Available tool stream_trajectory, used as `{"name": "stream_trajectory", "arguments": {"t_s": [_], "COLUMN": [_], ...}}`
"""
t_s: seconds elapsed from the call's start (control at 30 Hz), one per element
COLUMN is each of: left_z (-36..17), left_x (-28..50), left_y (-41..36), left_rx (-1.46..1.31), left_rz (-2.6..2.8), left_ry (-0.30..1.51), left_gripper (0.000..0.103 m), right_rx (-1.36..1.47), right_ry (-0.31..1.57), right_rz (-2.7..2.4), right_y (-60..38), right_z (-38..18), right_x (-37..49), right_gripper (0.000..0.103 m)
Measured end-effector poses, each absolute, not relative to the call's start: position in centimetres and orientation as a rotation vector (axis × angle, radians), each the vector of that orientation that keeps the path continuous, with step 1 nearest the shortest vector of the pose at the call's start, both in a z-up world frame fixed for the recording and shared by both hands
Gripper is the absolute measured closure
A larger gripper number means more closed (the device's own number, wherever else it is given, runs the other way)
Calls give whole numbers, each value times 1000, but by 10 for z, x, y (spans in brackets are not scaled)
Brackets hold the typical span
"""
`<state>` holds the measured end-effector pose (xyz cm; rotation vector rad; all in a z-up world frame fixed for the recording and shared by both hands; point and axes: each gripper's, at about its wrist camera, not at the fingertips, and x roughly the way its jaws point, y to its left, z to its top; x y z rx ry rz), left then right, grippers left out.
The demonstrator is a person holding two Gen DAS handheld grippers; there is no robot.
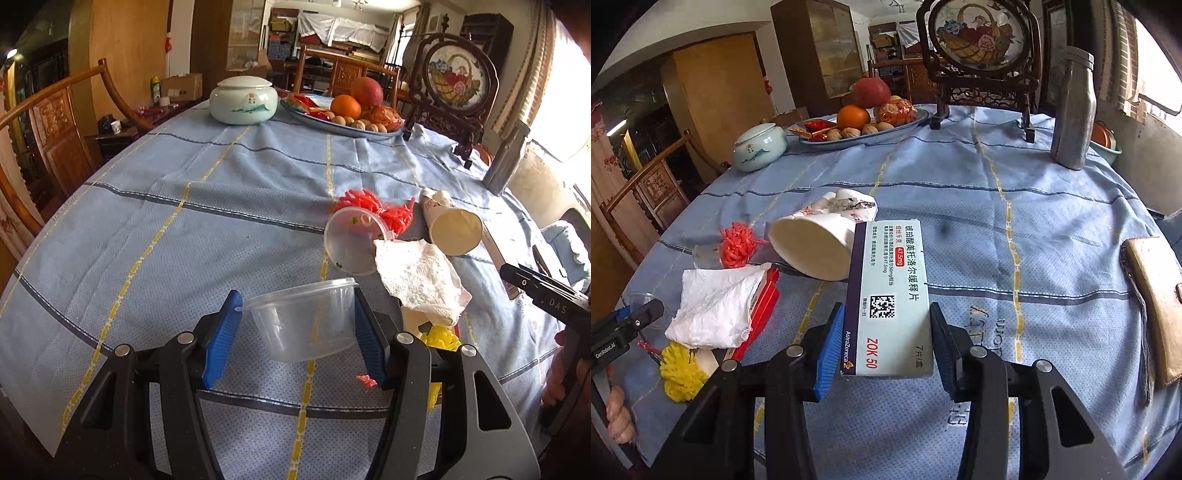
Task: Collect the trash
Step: 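Grasp the clear plastic tub with the left tool, then carry the tub and white medicine box to the red wastebasket and release both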
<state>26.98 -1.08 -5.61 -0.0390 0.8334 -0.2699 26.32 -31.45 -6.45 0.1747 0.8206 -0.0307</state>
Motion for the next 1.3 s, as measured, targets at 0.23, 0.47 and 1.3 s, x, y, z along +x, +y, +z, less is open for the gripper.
{"name": "stream_trajectory", "arguments": {"t_s": [0.23,0.47,1.3], "left_z": [-42,-15,-58], "left_x": [253,219,62], "left_y": [1,20,244], "left_rx": [-60,-48,-290], "left_rz": [-218,-149,308], "left_ry": [799,730,762], "left_gripper": [45,45,44], "right_rx": [209,271,133], "right_ry": [741,661,635], "right_rz": [-22,57,564], "right_y": [-321,-316,-106], "right_z": [-50,-35,16], "right_x": [250,230,175], "right_gripper": [58,58,58]}}
